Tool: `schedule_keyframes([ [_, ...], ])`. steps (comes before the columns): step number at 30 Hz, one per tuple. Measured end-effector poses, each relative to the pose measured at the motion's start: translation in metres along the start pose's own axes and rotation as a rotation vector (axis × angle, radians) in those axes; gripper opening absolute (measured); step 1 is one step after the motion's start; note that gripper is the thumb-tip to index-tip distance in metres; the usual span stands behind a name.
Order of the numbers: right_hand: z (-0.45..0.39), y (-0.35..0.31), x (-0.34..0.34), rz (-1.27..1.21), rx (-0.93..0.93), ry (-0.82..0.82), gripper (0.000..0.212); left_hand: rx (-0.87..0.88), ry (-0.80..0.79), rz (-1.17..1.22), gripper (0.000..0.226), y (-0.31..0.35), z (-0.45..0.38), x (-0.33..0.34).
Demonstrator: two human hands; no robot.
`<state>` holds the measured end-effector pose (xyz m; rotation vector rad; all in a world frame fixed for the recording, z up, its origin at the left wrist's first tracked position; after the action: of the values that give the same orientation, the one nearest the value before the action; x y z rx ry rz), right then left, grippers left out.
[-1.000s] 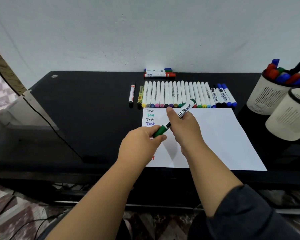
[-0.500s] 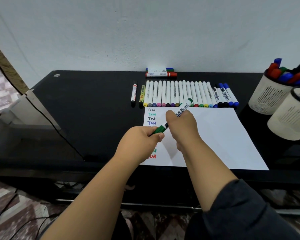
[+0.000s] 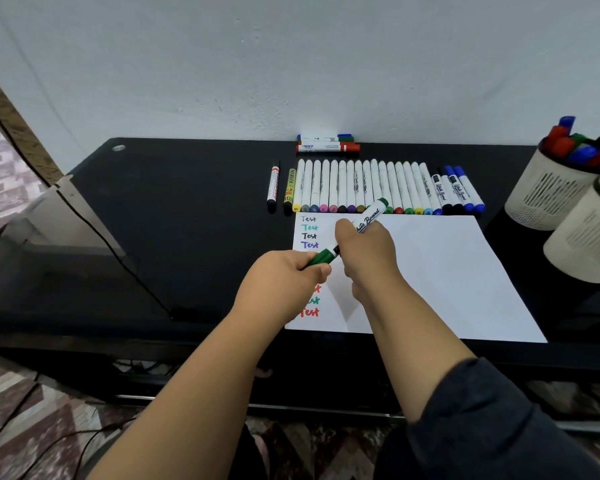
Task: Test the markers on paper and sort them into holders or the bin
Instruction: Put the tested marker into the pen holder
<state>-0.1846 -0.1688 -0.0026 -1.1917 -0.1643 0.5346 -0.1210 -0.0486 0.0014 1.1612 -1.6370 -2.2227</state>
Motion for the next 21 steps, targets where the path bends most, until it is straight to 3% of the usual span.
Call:
schedule_keyframes([
  [4, -0.001, 0.001, 0.004, -0.015, 0.011, -0.026, 0.026, -0.026, 0.001, 0.113, 0.012, -0.002, 0.002, -0.004],
  [9, -0.001, 0.004, 0.005, -0.067, 0.041, -0.012, 0.026, 0.025, 0.015, -0.072, 0.007, 0.004, 0.002, -0.003],
  [15, -0.003, 0.003, 0.016, -0.065, 0.015, -0.133, 0.018, -0.061, 0.019, 0.189, 0.021, -0.003, 0.004, -0.008],
  [21, -0.028, 0.002, -0.031, -0.192, 0.096, 0.118, 0.019, 0.013, 0.11, -0.034, 0.032, -0.009, 0.014, -0.017],
])
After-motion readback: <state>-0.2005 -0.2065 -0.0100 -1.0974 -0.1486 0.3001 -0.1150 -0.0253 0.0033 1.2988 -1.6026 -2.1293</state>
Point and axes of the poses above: each hand's wrist, its own z-axis away from the middle knuckle, its own x-axis out of the palm, y = z × x, the point moved 7 cm from there along -z, towards the middle knuckle, and after that the axes turned 10 degrees about x, right-handed, at the moved point
